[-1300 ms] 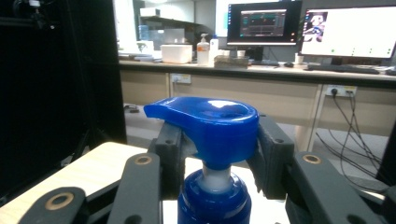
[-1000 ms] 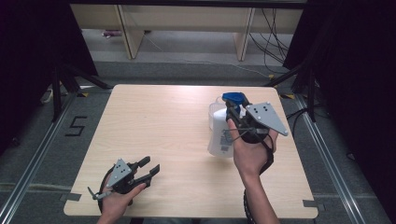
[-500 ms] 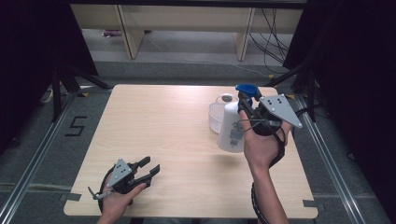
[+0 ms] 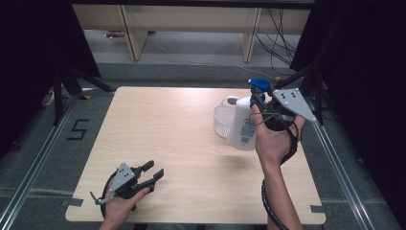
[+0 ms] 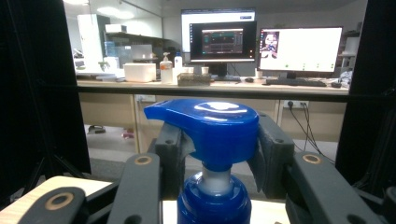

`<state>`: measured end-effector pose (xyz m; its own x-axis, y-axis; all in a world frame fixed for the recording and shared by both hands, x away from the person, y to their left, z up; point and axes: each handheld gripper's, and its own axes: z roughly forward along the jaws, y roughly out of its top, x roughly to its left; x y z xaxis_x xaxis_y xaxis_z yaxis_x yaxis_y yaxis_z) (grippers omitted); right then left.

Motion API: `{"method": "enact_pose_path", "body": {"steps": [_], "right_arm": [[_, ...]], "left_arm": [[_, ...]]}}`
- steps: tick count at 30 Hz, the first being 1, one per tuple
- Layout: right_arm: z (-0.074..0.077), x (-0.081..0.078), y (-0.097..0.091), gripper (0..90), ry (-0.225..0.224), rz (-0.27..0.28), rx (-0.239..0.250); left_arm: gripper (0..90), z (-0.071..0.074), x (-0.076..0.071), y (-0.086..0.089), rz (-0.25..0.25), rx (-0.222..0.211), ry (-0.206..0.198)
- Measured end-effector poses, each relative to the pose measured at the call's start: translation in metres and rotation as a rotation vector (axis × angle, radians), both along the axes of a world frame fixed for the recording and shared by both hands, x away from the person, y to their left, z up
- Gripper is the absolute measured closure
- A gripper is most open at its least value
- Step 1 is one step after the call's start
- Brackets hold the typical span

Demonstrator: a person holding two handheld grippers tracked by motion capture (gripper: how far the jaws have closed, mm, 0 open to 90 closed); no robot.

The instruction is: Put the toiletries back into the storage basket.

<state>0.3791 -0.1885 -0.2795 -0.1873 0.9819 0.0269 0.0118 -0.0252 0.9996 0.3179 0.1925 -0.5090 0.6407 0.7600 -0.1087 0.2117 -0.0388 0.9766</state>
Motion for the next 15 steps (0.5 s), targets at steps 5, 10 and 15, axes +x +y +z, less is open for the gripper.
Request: {"method": "enact_pose_path", "body": {"steps": [5,10,15], "right_arm": [[0.005,0.004,0.000,60.5,-0.014,-0.004,-0.007],[0.010,0.009,0.001,60.4,-0.017,-0.005,-0.007],[0.015,0.014,0.002,60.4,-0.023,-0.004,-0.014]], "left_arm": [[45.9,0.000,0.000,0.000,0.002,-0.003,-0.003],[45.9,0.000,0.001,0.001,-0.001,-0.018,-0.004],[45.9,0.000,0.001,0.001,0.001,0.001,-0.004]]}}
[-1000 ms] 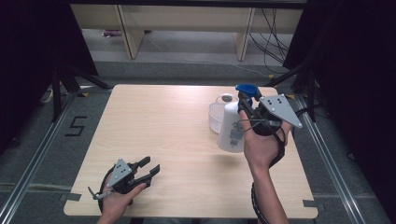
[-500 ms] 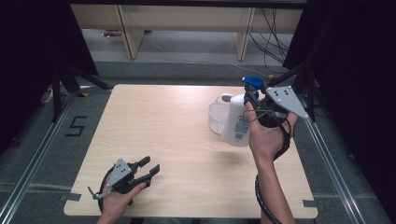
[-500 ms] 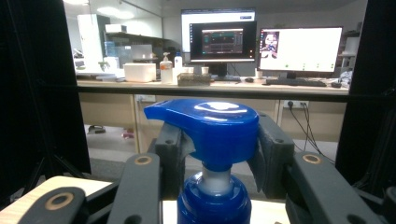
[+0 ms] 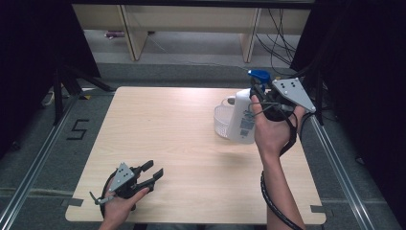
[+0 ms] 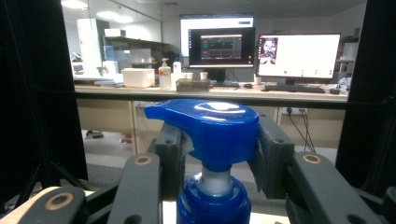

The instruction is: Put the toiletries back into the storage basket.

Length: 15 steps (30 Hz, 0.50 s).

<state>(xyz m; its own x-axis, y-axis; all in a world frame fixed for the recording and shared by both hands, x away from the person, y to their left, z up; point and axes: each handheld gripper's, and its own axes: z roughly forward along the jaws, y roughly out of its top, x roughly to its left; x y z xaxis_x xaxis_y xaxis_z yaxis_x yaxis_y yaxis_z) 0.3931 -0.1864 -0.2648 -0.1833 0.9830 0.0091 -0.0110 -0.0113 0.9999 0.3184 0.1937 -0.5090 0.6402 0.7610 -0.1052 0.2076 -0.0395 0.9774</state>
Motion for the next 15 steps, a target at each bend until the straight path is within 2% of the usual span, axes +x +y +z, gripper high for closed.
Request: {"method": "enact_pose_path", "body": {"steps": [12,15], "right_arm": [[0.013,0.013,0.002,60.4,-0.023,-0.010,-0.008],[0.016,0.016,0.003,60.4,-0.018,-0.010,0.003]], "left_arm": [[45.8,-0.001,0.000,0.000,0.002,0.001,0.003],[45.8,0.000,0.000,0.001,0.001,0.002,0.003]]}}
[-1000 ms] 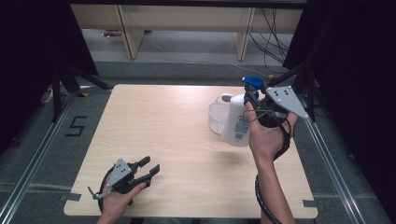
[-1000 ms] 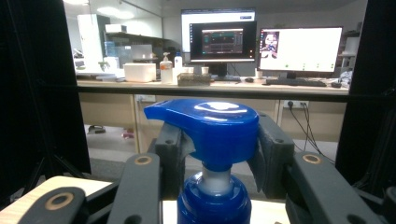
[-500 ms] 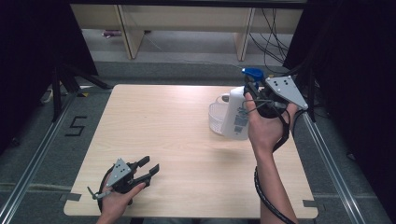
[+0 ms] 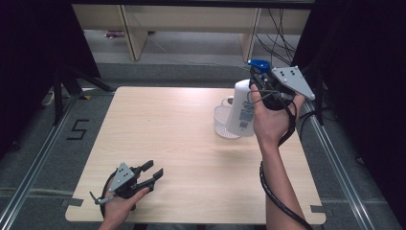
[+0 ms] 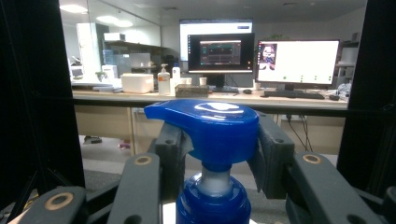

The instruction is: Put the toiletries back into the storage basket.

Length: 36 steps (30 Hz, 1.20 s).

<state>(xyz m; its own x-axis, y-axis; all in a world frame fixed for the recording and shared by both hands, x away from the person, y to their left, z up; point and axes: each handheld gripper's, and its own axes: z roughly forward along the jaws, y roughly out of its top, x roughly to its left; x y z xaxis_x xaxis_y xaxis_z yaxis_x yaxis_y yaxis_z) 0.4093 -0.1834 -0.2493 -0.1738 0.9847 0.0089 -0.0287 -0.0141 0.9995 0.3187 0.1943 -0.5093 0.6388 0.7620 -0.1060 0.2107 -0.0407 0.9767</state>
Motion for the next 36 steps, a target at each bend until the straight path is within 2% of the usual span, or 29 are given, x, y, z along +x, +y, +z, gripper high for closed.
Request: {"method": "enact_pose_path", "body": {"steps": [20,27,29,32,36], "right_arm": [[0.008,0.029,0.000,60.3,0.004,-0.015,-0.010],[0.009,0.038,0.000,60.3,0.013,-0.023,-0.003],[0.009,0.042,0.000,60.3,0.020,-0.020,-0.003],[0.010,0.046,0.000,60.3,0.029,-0.020,-0.007],[0.012,0.052,0.001,60.3,0.031,-0.020,-0.011]], "left_arm": [[45.7,0.000,0.001,0.001,0.000,0.004,-0.002],[45.7,-0.001,0.001,0.000,0.001,-0.003,0.005],[45.7,-0.002,0.001,-0.001,-0.001,-0.025,0.011],[45.7,-0.002,0.001,0.000,-0.002,-0.011,0.007],[45.7,-0.002,0.002,0.000,-0.003,-0.024,0.009]]}}
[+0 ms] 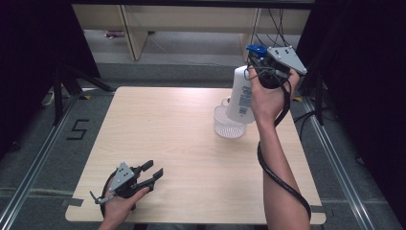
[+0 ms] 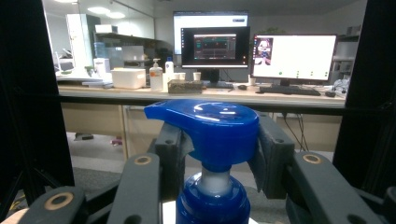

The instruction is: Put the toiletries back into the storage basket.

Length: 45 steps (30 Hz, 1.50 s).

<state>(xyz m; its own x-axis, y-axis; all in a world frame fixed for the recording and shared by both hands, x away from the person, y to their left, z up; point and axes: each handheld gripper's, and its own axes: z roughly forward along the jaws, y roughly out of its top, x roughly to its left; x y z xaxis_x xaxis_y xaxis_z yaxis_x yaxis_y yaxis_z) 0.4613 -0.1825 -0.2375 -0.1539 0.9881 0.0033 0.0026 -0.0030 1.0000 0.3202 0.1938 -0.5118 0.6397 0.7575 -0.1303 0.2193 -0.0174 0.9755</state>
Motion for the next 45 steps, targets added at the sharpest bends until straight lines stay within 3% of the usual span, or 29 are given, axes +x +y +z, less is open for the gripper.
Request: {"method": "enact_pose_path", "body": {"steps": [8,9,14,16,26,28,29,34,38,39,43,45], "right_arm": [[0.001,0.011,0.004,60.3,0.016,0.003,0.002],[0.001,0.013,0.004,60.3,0.012,0.002,-0.001],[0.000,0.019,0.010,60.3,0.015,0.008,-0.006],[-0.001,0.022,0.010,60.3,0.021,0.009,-0.005],[-0.013,0.033,0.015,60.3,0.060,0.017,0.013],[-0.014,0.034,0.014,60.3,0.058,0.019,0.005],[-0.014,0.035,0.015,60.3,0.063,0.018,0.011],[-0.017,0.039,0.015,60.3,0.058,0.014,-0.015],[-0.020,0.040,0.015,60.3,0.074,0.023,-0.001],[-0.021,0.040,0.015,60.2,0.076,0.023,0.003],[-0.024,0.042,0.016,60.3,0.077,0.023,0.005],[-0.026,0.043,0.015,60.3,0.089,0.022,0.002]], "left_arm": [[45.6,0.000,0.000,0.001,0.001,-0.001,0.004],[45.6,0.000,0.000,0.001,0.001,0.015,-0.003],[45.6,0.000,0.000,0.001,-0.001,0.000,0.000],[45.6,0.001,-0.001,0.002,0.004,0.019,0.000],[45.6,0.000,0.000,0.003,0.005,0.017,0.000],[45.6,-0.001,0.000,0.001,0.005,-0.007,0.008],[45.6,0.000,0.000,0.002,0.006,0.016,0.005],[45.6,0.000,-0.001,0.002,0.006,0.019,0.006],[45.6,0.000,-0.001,0.002,0.004,0.021,0.005],[45.6,-0.001,-0.001,0.001,-0.001,-0.004,0.007],[45.6,-0.001,0.000,0.001,0.001,-0.004,0.007],[45.6,0.000,0.000,0.002,0.001,0.017,0.003]]}}
